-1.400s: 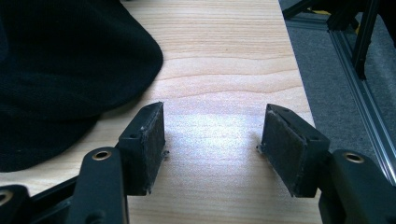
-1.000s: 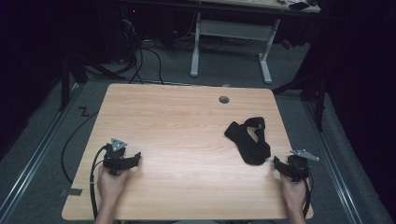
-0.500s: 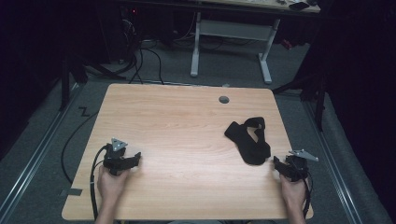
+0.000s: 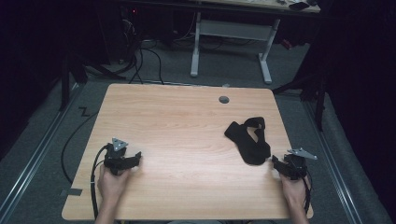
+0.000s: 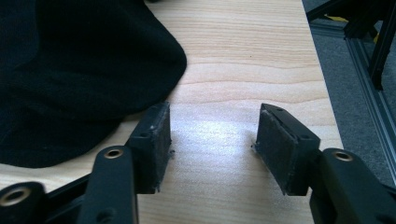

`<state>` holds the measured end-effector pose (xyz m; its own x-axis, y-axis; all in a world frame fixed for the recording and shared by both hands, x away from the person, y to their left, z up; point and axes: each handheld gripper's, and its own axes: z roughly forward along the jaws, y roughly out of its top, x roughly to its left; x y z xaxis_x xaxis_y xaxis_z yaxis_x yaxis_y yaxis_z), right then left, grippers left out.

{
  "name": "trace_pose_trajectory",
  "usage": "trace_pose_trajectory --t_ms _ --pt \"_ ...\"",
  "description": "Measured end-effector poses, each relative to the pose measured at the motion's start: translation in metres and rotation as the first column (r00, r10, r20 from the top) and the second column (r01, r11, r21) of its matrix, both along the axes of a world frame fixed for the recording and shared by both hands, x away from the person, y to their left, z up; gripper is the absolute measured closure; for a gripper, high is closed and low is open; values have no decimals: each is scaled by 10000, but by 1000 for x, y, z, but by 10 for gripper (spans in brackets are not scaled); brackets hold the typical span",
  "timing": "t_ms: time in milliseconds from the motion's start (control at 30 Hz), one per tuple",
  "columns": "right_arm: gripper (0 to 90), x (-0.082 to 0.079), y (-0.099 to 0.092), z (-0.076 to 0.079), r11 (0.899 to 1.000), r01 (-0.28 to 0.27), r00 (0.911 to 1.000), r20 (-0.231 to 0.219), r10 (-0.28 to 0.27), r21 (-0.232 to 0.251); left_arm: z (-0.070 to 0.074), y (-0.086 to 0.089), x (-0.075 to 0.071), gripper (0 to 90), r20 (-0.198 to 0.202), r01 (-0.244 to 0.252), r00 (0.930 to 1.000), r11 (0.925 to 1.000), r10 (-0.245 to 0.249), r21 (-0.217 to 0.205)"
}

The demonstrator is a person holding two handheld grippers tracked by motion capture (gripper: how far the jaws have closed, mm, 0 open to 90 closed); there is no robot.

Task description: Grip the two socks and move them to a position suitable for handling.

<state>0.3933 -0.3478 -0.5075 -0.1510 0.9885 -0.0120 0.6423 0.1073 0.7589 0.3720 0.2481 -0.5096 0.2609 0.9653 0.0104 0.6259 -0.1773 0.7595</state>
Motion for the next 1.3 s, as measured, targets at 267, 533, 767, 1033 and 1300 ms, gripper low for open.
trace_pose_trajectory --t_ms 267,533,767,1033,1300 --pt "510 -3 5 16 9991 -218 9979 620 196 350 0 0 0 260 2 -3 10000 10000 3 -26" --pt "512 3 14 30 9969 -548 9951 853 498 571 0 0 0 261 -10 6 10000 10000 -6 -38" --pt "512 15 18 38 9940 -718 9922 1075 627 825 0 0 0 261 -12 6 10000 10000 -6 -46" --pt "504 37 25 46 9933 -848 9898 1214 749 785 0 0 0 262 -12 8 10000 10000 -8 -46" --pt "482 62 33 45 9896 -886 9929 892 787 1131 0 0 0 261 -12 7 10000 10000 -7 -40"
